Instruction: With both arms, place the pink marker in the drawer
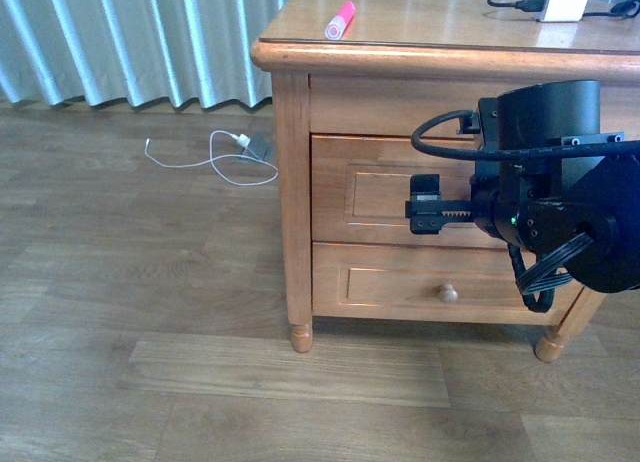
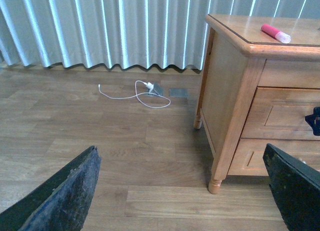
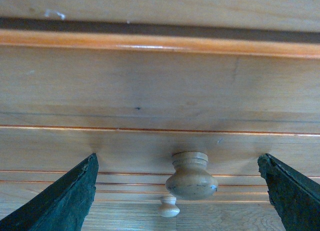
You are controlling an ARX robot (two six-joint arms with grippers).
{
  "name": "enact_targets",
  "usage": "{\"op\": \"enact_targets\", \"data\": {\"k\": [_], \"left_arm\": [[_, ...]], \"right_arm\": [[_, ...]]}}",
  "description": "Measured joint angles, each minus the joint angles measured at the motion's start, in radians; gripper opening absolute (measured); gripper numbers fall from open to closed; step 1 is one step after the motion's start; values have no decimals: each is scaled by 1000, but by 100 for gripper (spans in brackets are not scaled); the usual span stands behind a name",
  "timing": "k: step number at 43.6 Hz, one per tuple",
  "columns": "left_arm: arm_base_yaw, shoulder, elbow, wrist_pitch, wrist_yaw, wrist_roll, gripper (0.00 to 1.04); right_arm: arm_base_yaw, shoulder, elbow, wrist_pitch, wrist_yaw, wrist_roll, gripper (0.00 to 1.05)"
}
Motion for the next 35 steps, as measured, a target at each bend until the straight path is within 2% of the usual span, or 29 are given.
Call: {"op": "enact_targets", "data": {"k": [10,19,28,30,35], "left_arm": [[0,0,0,0,0,0,99],[0,0,0,0,0,0,99],[0,0,0,0,0,0,99],[0,0,0,0,0,0,99],[0,0,0,0,0,0,99]], "right_arm": [[-2,13,6,-1,7,-8,96],[-7,19,7,-3,6,-15,69],[-13,19,1,-8,-11,-20,27],[-13,16,-9,-2,-15,-23,24],[-15,-18,-58,-3,-47,-16,23]]}}
